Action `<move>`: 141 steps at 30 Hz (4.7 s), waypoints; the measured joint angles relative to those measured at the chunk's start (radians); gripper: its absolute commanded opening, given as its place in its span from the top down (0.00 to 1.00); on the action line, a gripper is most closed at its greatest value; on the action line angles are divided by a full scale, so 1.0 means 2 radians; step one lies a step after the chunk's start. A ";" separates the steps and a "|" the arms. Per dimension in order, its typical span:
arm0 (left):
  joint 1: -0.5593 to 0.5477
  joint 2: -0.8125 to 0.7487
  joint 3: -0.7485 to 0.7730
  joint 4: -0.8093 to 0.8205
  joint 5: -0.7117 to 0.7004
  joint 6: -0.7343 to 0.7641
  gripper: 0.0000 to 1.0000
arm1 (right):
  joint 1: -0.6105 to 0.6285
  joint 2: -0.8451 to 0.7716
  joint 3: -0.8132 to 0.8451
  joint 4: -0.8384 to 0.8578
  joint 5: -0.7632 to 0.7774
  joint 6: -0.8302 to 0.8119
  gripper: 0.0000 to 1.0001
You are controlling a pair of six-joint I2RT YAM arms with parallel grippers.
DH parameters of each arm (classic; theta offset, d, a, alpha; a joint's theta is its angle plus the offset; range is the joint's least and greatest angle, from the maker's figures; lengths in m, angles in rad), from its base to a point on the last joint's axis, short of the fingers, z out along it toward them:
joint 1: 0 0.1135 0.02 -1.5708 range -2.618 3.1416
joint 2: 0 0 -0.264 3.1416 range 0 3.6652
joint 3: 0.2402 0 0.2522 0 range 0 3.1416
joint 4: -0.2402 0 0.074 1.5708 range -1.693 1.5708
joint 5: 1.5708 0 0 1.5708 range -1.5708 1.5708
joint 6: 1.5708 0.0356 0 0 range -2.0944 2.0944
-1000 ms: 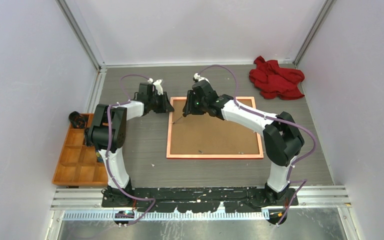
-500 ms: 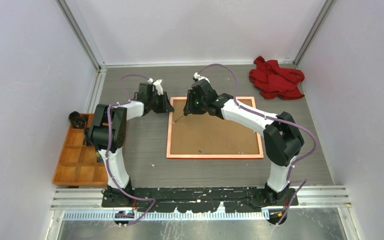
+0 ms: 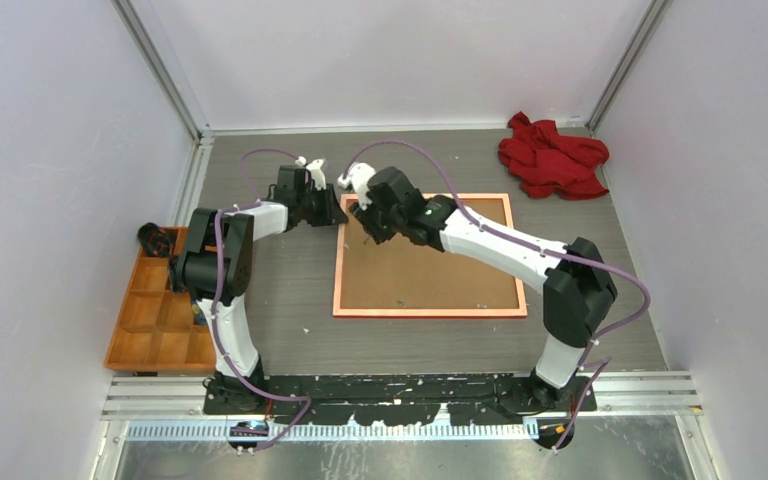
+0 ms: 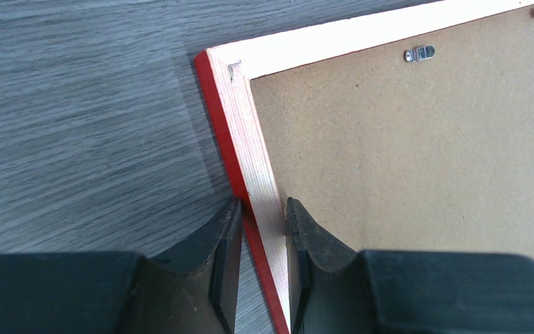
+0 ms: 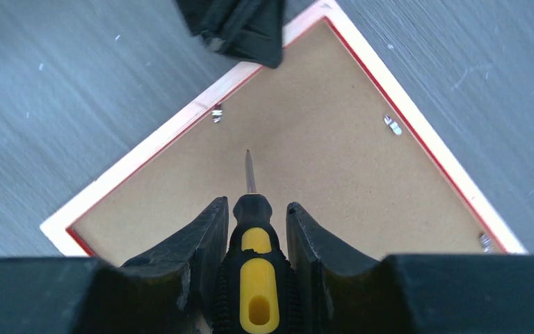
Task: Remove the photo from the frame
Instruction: Release the photo frame item from the photo frame.
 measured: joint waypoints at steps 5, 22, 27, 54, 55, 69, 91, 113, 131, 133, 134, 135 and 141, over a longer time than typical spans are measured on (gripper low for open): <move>0.000 0.000 -0.001 0.002 0.003 0.002 0.77 | 0.072 -0.002 0.001 -0.017 0.037 -0.107 0.99; 0.001 0.000 -0.001 0.002 0.007 0.007 0.77 | 0.159 0.030 -0.035 0.016 0.136 -0.332 0.99; 0.001 0.000 -0.001 0.002 0.009 0.011 0.77 | 0.165 0.057 -0.013 0.016 0.148 -0.356 0.99; 0.002 0.000 -0.002 0.005 0.013 0.012 0.77 | 0.203 0.125 0.077 -0.032 0.153 -0.420 0.99; 0.002 0.000 -0.003 0.006 0.013 0.012 0.77 | 0.203 0.126 0.078 -0.032 0.152 -0.421 0.99; 0.003 0.000 -0.004 0.008 0.015 0.012 0.77 | 0.188 0.129 0.056 0.028 0.149 -0.431 0.99; 0.004 0.000 -0.005 0.011 0.016 0.012 0.77 | 0.188 0.129 0.042 0.059 0.144 -0.426 0.99; 0.004 0.000 -0.006 0.014 0.018 0.012 0.77 | 0.189 0.124 0.030 0.070 0.144 -0.414 0.99; 0.005 0.000 -0.009 0.021 0.020 0.012 0.77 | 0.187 0.121 0.030 0.064 0.147 -0.392 0.99; 0.005 0.000 -0.010 0.022 0.020 0.012 0.77 | 0.187 0.121 0.030 0.064 0.148 -0.389 0.99; 0.005 0.000 -0.010 0.022 0.020 0.012 0.77 | 0.187 0.120 0.030 0.064 0.149 -0.387 0.99; 0.005 0.000 -0.010 0.023 0.021 0.012 0.77 | 0.187 0.120 0.029 0.064 0.149 -0.385 0.99; 0.006 0.000 -0.011 0.026 0.023 0.012 0.77 | 0.184 0.105 0.014 0.062 0.151 -0.375 0.99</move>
